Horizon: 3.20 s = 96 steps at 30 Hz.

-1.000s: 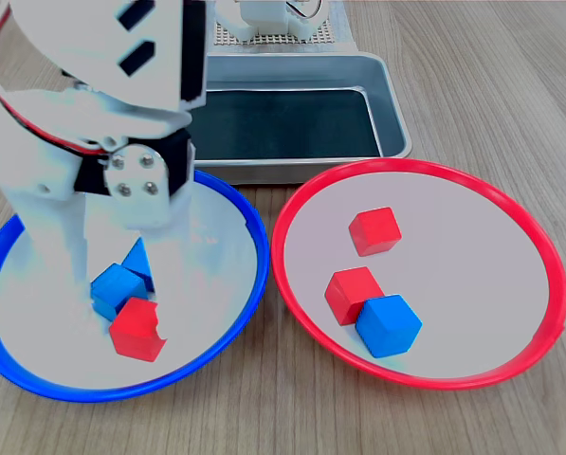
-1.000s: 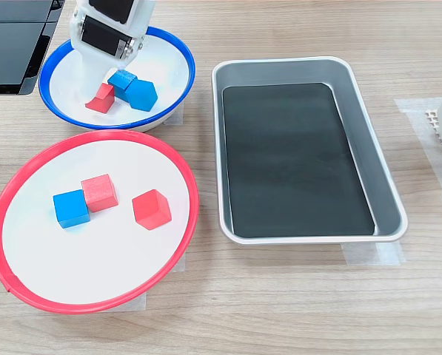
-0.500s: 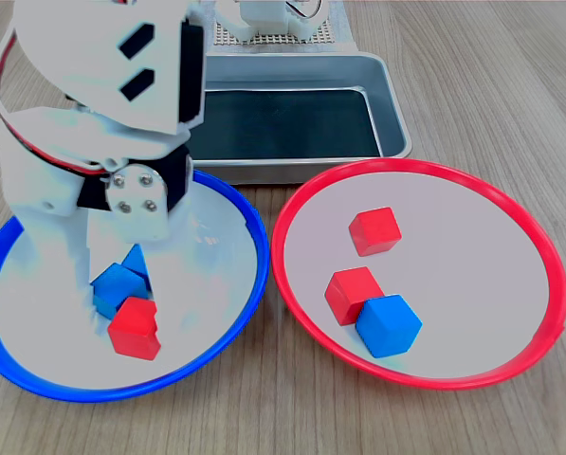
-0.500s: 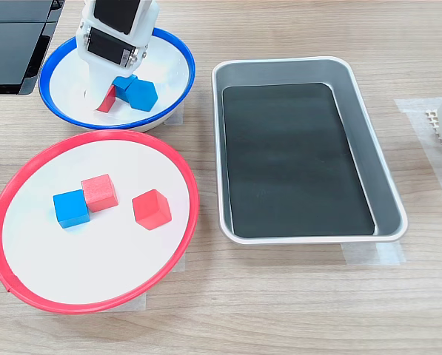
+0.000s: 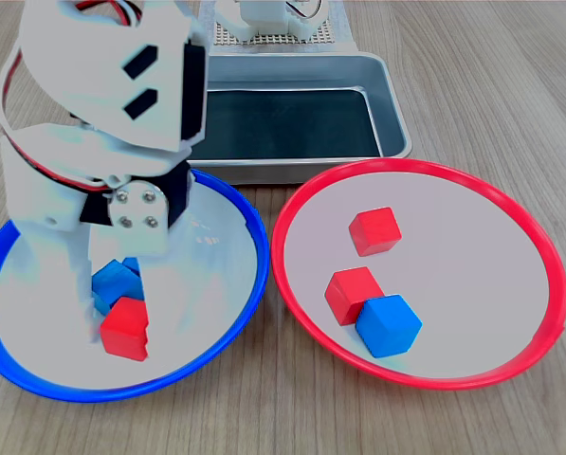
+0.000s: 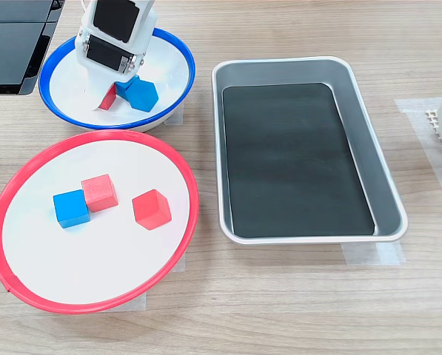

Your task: Relocate any misplaced blocks to their matching dishes.

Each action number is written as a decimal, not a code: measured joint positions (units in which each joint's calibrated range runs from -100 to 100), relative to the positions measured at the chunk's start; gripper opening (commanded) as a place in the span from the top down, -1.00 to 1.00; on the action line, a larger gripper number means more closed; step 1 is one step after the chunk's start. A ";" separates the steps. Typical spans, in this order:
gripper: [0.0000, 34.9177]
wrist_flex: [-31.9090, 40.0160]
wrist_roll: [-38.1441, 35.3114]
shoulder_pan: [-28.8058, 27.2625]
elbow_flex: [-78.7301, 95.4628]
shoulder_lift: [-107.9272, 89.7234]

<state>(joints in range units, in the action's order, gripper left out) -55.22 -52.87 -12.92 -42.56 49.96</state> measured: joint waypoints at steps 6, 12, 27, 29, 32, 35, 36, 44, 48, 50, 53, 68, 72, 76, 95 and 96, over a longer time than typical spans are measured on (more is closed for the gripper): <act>0.66 0.00 0.00 0.00 0.18 0.00; 0.98 0.00 0.00 0.44 0.73 0.00; 0.98 -1.79 2.64 3.10 10.98 -12.45; 0.98 -2.53 3.08 3.72 12.34 -15.43; 0.98 -3.67 3.96 4.87 14.25 -19.35; 0.98 -4.89 5.76 6.99 16.61 -23.61; 0.98 -4.98 6.30 7.70 17.15 -24.64; 0.98 -5.38 12.50 15.93 21.60 -29.33; 0.98 -5.38 14.90 18.58 22.96 -29.33; 0.98 -5.38 16.17 20.88 24.32 -29.33; 0.98 -4.81 18.22 22.12 26.41 -29.33; 0.98 0.98 24.96 24.69 27.22 -23.36; 0.98 0.98 26.47 25.04 27.22 -23.10; 0.98 0.41 26.52 27.08 27.22 -23.10; 0.35 -7.59 15.48 29.38 28.22 -22.17; 0.35 -7.59 15.48 29.38 28.22 -22.17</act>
<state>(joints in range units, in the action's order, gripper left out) -62.81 -37.39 16.46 -14.34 27.79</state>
